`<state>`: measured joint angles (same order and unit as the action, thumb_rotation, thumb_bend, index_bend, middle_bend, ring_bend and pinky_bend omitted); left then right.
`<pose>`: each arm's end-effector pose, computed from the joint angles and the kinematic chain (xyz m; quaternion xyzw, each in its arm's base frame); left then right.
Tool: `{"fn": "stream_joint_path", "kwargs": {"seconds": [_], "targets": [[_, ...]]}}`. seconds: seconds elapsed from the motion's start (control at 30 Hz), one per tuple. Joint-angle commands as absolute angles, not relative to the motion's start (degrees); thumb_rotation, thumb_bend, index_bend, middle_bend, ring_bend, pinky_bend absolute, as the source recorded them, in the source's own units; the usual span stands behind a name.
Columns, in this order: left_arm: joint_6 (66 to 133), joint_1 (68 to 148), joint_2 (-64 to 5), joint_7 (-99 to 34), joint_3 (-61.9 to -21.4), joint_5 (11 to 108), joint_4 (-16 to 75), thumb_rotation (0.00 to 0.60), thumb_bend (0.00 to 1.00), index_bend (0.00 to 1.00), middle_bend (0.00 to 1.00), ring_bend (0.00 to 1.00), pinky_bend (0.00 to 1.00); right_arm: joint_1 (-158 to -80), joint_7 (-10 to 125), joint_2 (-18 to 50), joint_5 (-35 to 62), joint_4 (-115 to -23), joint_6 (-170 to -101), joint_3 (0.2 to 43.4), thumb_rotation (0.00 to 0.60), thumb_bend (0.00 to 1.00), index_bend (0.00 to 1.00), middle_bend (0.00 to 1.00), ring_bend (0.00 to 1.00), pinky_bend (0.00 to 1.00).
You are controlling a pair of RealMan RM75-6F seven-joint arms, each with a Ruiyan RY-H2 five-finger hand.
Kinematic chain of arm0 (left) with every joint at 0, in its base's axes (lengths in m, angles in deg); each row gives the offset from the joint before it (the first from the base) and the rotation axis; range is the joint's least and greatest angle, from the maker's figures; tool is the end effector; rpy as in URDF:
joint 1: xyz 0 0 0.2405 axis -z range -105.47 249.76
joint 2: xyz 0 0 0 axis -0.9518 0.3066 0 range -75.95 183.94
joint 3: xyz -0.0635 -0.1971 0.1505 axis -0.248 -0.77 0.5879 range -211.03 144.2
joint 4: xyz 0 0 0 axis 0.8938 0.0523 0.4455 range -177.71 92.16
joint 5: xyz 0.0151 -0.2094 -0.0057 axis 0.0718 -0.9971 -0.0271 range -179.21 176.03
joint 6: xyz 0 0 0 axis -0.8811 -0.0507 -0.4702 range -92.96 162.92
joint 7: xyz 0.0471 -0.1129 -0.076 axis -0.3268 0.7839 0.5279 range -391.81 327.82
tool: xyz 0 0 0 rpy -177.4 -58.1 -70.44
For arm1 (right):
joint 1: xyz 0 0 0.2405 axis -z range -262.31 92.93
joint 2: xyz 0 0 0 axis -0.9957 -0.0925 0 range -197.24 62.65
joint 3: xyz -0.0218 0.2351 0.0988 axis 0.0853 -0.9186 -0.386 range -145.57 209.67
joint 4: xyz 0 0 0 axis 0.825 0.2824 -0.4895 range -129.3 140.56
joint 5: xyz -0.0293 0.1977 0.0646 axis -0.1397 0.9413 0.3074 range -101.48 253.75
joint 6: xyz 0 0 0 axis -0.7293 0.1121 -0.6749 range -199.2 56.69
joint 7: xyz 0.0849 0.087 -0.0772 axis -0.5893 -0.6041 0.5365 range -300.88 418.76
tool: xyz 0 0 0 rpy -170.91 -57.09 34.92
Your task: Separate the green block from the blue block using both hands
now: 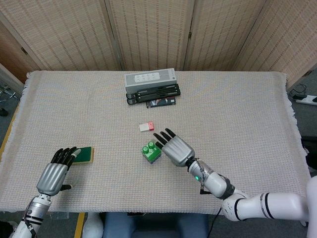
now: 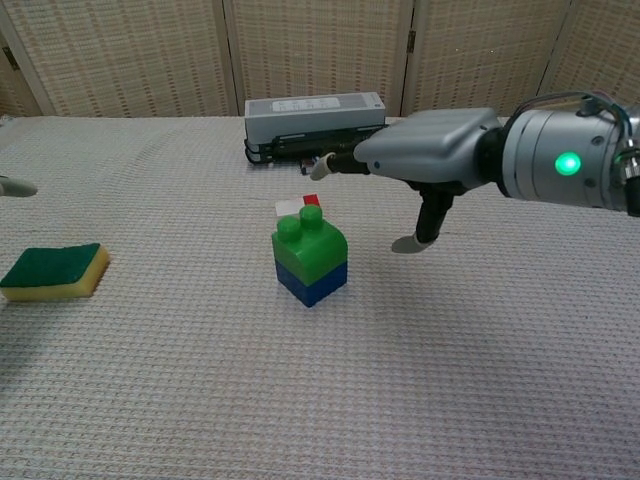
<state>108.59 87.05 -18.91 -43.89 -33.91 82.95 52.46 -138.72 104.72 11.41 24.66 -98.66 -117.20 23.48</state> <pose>-0.2624 0.2144 0.0743 -0.6857 -0.3931 -0.3612 0.4947 -0.0711 -0.3144 -0.0072 0.8711 -0.2338 0.2705 0.3366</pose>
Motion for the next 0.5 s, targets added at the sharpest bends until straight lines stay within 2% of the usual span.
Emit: {"fn": "stream_joint_path", "kwargs": {"seconds": [0.03, 0.3, 0.5], "targets": [[108.6, 87.1, -18.9, -43.8, -33.9, 83.0, 52.4, 0.600, 0.26, 0.10, 0.08, 0.00, 0.03, -140.3, 102.7, 12.2, 24.6, -97.4, -115.7, 23.8, 0.600, 0.34, 0.00, 0.00, 0.00, 0.00], [108.8, 87.0, -18.8, -43.9, -33.9, 82.7, 52.2, 0.600, 0.26, 0.10, 0.08, 0.00, 0.03, -144.5, 104.6, 13.8, 27.0, -95.5, -116.1, 24.5, 0.600, 0.34, 0.00, 0.01, 0.01, 0.00], [108.9, 87.0, -18.7, -43.2, -34.0, 82.7, 52.2, 0.600, 0.26, 0.10, 0.08, 0.00, 0.03, -148.2, 105.8, 18.0, 31.3, -91.7, -115.8, 25.5, 0.600, 0.34, 0.00, 0.03, 0.03, 0.00]]}}
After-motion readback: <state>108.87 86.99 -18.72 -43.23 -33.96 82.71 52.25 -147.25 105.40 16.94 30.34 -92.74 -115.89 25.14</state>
